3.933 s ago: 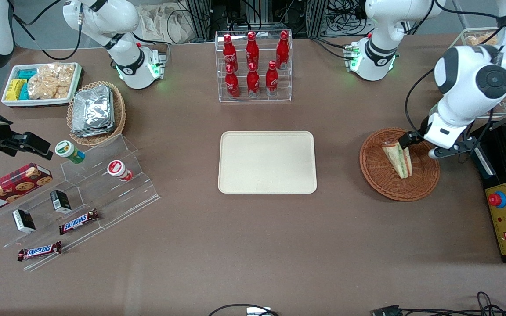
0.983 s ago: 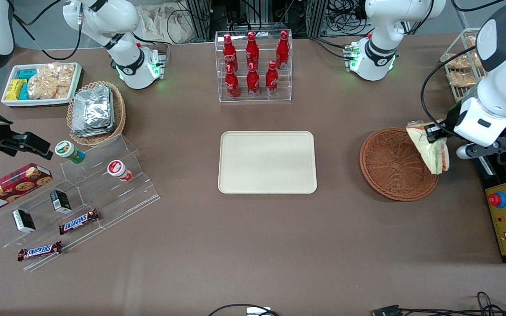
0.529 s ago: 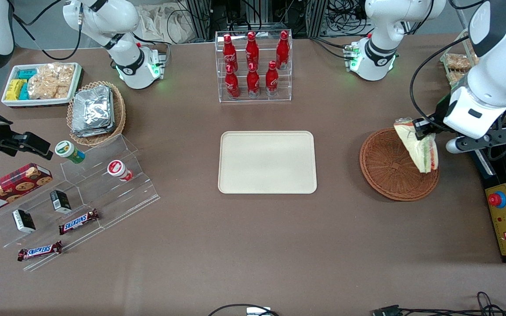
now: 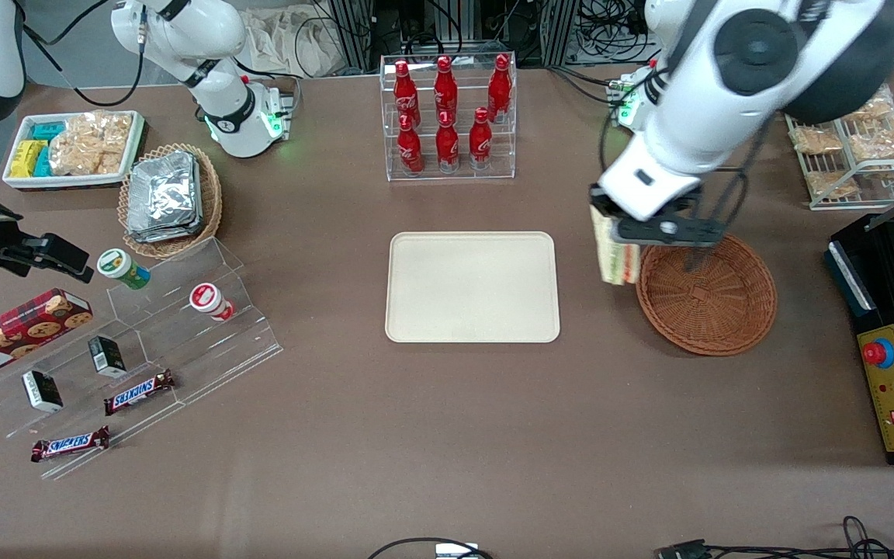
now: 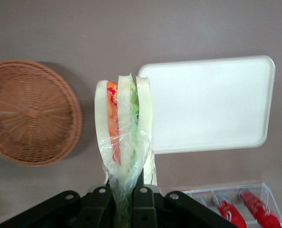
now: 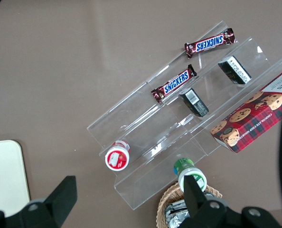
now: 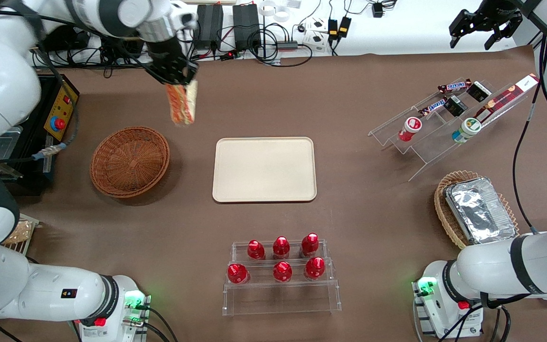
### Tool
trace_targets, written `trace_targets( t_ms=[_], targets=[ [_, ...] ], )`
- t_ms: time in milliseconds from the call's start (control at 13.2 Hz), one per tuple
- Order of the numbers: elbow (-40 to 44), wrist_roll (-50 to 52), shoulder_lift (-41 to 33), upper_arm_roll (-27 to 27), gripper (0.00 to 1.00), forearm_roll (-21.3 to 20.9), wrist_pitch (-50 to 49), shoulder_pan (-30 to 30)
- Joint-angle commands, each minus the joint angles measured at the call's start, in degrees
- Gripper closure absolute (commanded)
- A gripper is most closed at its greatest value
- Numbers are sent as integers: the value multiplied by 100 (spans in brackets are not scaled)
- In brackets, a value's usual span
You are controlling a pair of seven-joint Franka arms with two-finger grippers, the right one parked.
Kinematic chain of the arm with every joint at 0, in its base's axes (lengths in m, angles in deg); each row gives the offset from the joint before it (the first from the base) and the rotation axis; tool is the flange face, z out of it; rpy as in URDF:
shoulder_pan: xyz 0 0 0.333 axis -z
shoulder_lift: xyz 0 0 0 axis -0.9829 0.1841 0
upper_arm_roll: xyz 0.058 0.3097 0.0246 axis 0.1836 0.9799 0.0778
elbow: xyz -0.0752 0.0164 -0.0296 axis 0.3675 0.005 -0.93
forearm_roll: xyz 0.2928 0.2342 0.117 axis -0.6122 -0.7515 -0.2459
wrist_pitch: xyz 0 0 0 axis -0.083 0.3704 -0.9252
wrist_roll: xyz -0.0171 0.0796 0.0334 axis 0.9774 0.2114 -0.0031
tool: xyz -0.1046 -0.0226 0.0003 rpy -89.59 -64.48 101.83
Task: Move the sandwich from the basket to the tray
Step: 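Carry the held sandwich with the left gripper over the white tray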
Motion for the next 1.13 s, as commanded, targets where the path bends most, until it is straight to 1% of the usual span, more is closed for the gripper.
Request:
trace_targets(
  t_ms=[0,227,378,605,756,908,983,1059],
  targets=[
    [-175,-5,216,-411,96,-232,220,22],
    [-1150,-5,268,-457,96,-610,1274,154],
    [-1565,12,478,-448,97,-690,1846,146],
    [-1821,213,935,-430,97,-804,2523,137],
    [-1830,731,1304,-430,97,-857,2893,163],
    [-1856,1039,1603,-439,97,-971,3175,172],
    [-1882,1145,1717,-439,97,-1076,3289,172],
    [-1900,1259,1849,-439,97,-1268,3395,172]
  ],
)
